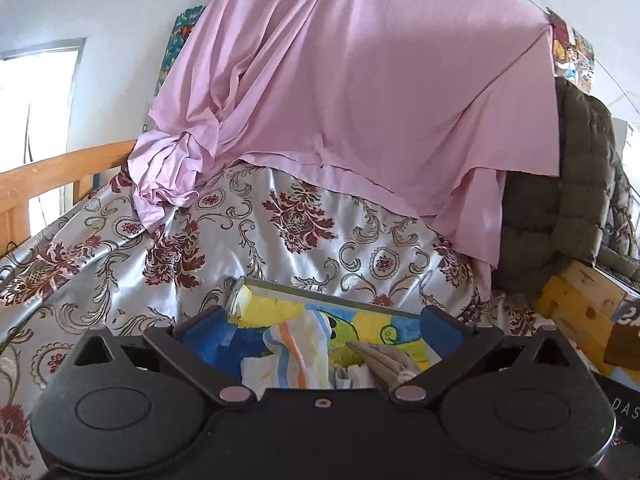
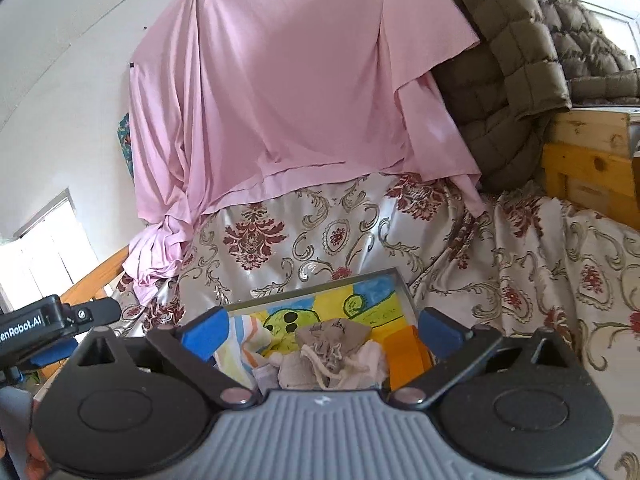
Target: Organize soft objects
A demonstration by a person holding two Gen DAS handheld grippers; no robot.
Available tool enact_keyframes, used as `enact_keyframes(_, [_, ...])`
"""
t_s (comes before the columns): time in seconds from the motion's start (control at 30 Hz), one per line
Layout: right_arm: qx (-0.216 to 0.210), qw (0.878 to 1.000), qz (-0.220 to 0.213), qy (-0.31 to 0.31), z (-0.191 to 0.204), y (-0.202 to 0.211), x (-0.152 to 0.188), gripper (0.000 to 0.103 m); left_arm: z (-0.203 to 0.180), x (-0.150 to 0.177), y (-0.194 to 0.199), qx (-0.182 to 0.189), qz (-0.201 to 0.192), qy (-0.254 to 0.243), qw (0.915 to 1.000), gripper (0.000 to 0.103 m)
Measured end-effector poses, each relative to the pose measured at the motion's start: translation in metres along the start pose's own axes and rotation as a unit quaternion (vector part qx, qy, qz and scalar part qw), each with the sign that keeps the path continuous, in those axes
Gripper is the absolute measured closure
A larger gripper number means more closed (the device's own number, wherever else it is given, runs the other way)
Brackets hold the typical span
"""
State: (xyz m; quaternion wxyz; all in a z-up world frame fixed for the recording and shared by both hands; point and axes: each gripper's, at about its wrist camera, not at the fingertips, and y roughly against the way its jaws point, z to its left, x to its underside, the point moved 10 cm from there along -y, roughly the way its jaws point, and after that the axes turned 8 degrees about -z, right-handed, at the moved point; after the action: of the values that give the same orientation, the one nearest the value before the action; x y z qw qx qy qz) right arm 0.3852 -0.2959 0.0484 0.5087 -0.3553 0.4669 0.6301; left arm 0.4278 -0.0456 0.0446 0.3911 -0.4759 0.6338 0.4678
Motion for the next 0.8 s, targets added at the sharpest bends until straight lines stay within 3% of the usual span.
enact_keyframes(0.53, [-0.003,0.999,-0.022,0.034,0.007,0.063,0.010,0.000,-0.003,0.019,0.058,0.002,0.003,0.000,1.0000,0.001])
enact_keyframes(0.8, [-0.005,0.999,-0.019,0.048,0.013,0.088,0.030,0.000,0.005,0.030,0.090,-0.005,-0.004,-0.007,1.0000,0.001])
